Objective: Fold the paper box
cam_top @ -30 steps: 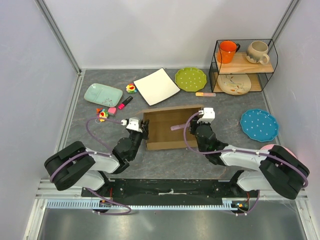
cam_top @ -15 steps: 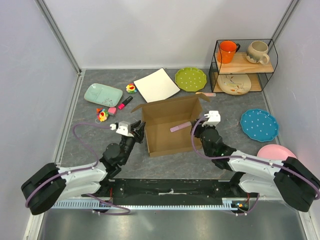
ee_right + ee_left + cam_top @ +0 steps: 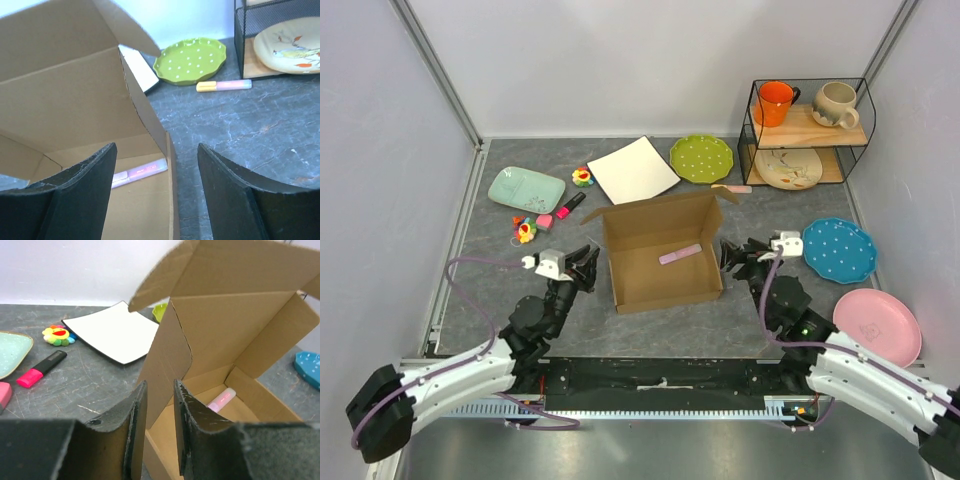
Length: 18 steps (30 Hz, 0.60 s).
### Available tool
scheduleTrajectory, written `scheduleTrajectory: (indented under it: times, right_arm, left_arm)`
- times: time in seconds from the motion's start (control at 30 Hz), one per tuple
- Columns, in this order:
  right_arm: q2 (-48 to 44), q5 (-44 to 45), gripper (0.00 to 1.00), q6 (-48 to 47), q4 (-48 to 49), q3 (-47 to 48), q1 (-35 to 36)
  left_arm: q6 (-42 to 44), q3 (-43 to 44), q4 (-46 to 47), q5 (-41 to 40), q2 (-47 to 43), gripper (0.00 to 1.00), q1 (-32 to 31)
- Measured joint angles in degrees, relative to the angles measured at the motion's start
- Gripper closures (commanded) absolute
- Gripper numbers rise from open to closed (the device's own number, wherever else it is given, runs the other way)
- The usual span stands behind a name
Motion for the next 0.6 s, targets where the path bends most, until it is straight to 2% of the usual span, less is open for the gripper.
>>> scheduleTrajectory:
  times: [0.13, 0.27, 0.47, 0.6]
  right_arm:
    - [-7.19, 1.62, 0.26, -0.20, -4.13, 0.07, 0.00]
    - [-9.38, 6.03, 0.29, 0.90, -7.80, 1.92, 0.00]
    - [-4.44, 14.05, 0.34, 4.35, -12.83, 10.40, -0.04]
    - [2.19, 16.02, 0.33, 7.17, -15.13, 17.53, -2.54]
  left_arm:
    - [-0.26, -0.04, -6.12, -1.11, -8.46, 0.66, -0.02]
    - [-0.61, 0.00, -12.02, -2.80, -16.46, 0.66, -0.11]
    - [-3.76, 1.33, -23.10, -9.77, -24.52, 0.66, -0.13]
    - [-7.67, 5.33, -27.63, -18.47, -23.91, 0.64, -0.07]
